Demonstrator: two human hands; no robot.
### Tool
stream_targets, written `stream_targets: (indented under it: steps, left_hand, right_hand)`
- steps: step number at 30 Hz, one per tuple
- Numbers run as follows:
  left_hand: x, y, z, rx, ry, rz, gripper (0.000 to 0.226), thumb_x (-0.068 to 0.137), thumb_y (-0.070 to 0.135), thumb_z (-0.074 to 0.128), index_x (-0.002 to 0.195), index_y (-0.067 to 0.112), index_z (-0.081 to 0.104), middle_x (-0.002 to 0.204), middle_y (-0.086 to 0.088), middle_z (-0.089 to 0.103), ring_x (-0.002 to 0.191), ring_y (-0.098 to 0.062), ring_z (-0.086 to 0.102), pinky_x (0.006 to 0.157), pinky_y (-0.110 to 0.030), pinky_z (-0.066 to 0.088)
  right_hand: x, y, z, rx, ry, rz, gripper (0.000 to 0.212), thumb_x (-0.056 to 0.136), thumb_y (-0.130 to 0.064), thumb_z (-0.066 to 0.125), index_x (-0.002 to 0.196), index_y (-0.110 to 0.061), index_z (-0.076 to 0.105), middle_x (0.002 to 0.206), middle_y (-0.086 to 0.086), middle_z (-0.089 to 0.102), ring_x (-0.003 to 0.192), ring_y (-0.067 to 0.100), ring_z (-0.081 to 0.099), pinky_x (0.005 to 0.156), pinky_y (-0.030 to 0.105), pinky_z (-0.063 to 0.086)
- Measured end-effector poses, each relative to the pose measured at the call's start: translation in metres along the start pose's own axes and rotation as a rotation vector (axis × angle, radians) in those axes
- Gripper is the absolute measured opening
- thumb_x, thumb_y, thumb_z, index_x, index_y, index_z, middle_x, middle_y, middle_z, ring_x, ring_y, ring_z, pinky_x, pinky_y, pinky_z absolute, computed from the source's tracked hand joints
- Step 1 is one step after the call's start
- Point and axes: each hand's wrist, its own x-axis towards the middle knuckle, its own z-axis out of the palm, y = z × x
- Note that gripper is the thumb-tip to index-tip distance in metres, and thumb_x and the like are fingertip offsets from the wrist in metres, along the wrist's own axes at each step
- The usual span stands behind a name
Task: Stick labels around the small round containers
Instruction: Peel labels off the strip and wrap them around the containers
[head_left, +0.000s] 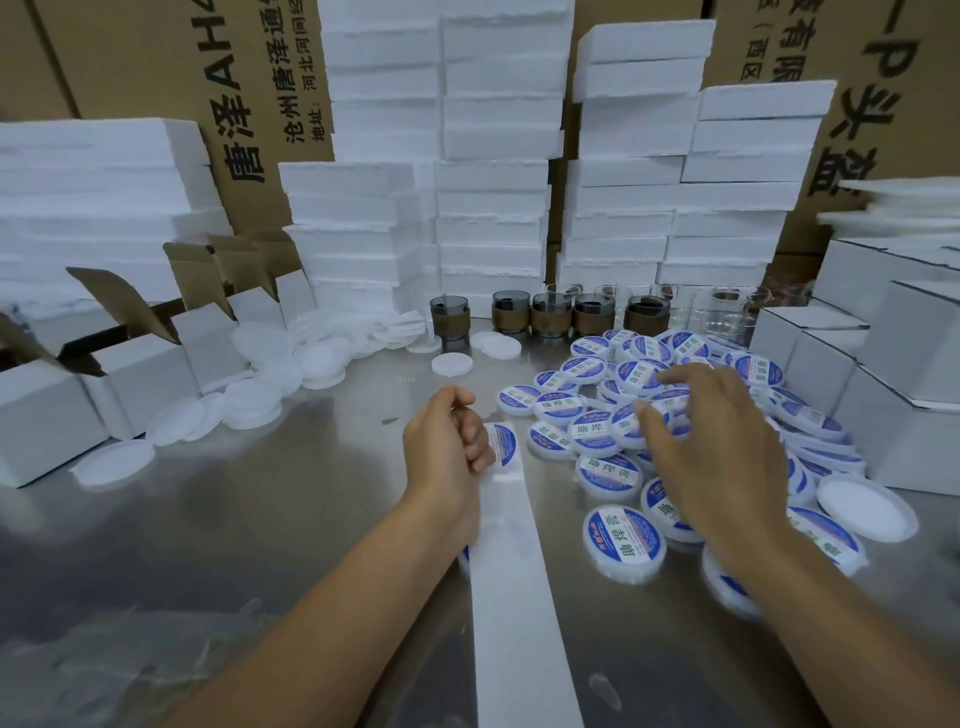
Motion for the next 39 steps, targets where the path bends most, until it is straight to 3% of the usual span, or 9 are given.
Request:
stream_targets:
  steps: [3, 6, 10, 14, 21, 26, 29, 32, 39]
  left_hand:
    - [0.003, 0.000, -0.003, -0.088, 0.036, -0.062, 0.024, 0.092, 0.012, 0.039, 0.069, 0.013, 0.043, 0.038, 0.006, 0.026, 0.031, -0.006, 0.019, 0.032, -0.016, 0.014]
    - [0.004, 0.000, -0.003, -0.138, 0.012, -0.152, 0.024, 0.093, 0.012, 0.038, 0.069, 0.014, 0.041, 0.038, 0.007, 0.025, 0.029, -0.005, 0.019, 0.029, -0.016, 0.015]
    - [0.004, 0.004, -0.004, -0.136, -0.033, -0.244, 0.024, 0.093, 0.014, 0.039, 0.069, 0.014, 0.042, 0.039, 0.006, 0.025, 0.029, -0.006, 0.020, 0.029, -0.017, 0.017]
    - [0.007, 0.012, -0.002, -0.075, -0.066, -0.136, 0.025, 0.092, 0.012, 0.039, 0.068, 0.013, 0.043, 0.039, 0.006, 0.027, 0.030, -0.006, 0.022, 0.030, -0.017, 0.018]
    - [0.048, 0.047, -0.028, 0.484, 0.088, 0.277, 0.029, 0.091, 0.007, 0.043, 0.066, 0.015, 0.055, 0.049, 0.004, 0.049, 0.046, -0.009, 0.045, 0.047, -0.022, 0.037]
    - [0.092, 0.084, -0.089, 1.136, 0.236, 0.540, 0.009, 0.094, 0.016, 0.049, 0.095, 0.015, 0.058, 0.097, -0.002, 0.060, 0.090, -0.018, 0.053, 0.078, -0.028, 0.041]
    - [0.111, 0.101, -0.127, 1.523, 0.315, 0.480, 0.028, 0.092, 0.020, 0.057, 0.118, 0.011, 0.055, 0.124, -0.015, 0.051, 0.113, -0.030, 0.048, 0.097, -0.041, 0.039]
    - [0.117, 0.106, -0.148, 1.868, 0.311, 0.358, 0.038, 0.090, 0.029, 0.059, 0.125, 0.015, 0.052, 0.132, -0.015, 0.046, 0.121, -0.033, 0.042, 0.101, -0.044, 0.037]
    - [0.119, 0.109, -0.154, 1.958, 0.315, 0.304, 0.030, 0.093, 0.030, 0.054, 0.122, 0.021, 0.058, 0.131, -0.015, 0.050, 0.122, -0.035, 0.041, 0.102, -0.045, 0.036]
  right_hand:
    - [-0.017, -0.027, 0.005, 0.170, -0.148, -0.267, 0.025, 0.089, -0.029, 0.056, 0.114, -0.027, 0.056, 0.101, -0.015, 0.045, 0.097, 0.009, 0.049, 0.073, 0.024, 0.033]
    - [-0.032, -0.046, 0.018, 0.192, -0.398, -0.455, 0.037, 0.093, -0.031, 0.049, 0.130, -0.028, 0.047, 0.122, -0.013, 0.050, 0.118, 0.004, 0.038, 0.093, 0.020, 0.029]
    - [-0.035, -0.042, 0.026, 0.121, -0.586, -0.412, 0.043, 0.098, -0.038, 0.035, 0.140, -0.032, 0.032, 0.148, -0.016, 0.029, 0.138, 0.001, 0.011, 0.112, 0.027, 0.003]
    - [-0.032, -0.038, 0.026, 0.015, -0.648, -0.441, 0.043, 0.097, -0.044, 0.029, 0.140, -0.036, 0.033, 0.152, -0.020, 0.021, 0.141, -0.001, 0.001, 0.115, 0.035, -0.005]
    - [-0.031, -0.034, 0.026, -0.034, -0.569, -0.452, 0.044, 0.092, -0.049, 0.039, 0.136, -0.043, 0.034, 0.149, -0.023, 0.020, 0.139, 0.000, 0.006, 0.114, 0.031, -0.002]
    - [-0.027, -0.030, 0.025, -0.082, -0.568, -0.428, 0.053, 0.091, -0.054, 0.035, 0.141, -0.044, 0.018, 0.152, -0.021, 0.006, 0.139, -0.001, -0.001, 0.113, 0.029, -0.008]
    - [-0.024, -0.030, 0.022, -0.093, -0.595, -0.416, 0.056, 0.091, -0.056, 0.033, 0.142, -0.045, 0.012, 0.153, -0.021, 0.004, 0.140, 0.000, -0.002, 0.114, 0.031, -0.009]
    - [-0.024, -0.031, 0.021, -0.095, -0.611, -0.410, 0.056, 0.092, -0.056, 0.033, 0.143, -0.045, 0.012, 0.154, -0.021, 0.002, 0.140, 0.000, -0.004, 0.114, 0.032, -0.010]
    - [-0.023, -0.031, 0.020, -0.095, -0.635, -0.394, 0.056, 0.092, -0.055, 0.033, 0.143, -0.045, 0.011, 0.154, -0.020, 0.001, 0.141, 0.000, -0.004, 0.113, 0.031, -0.012]
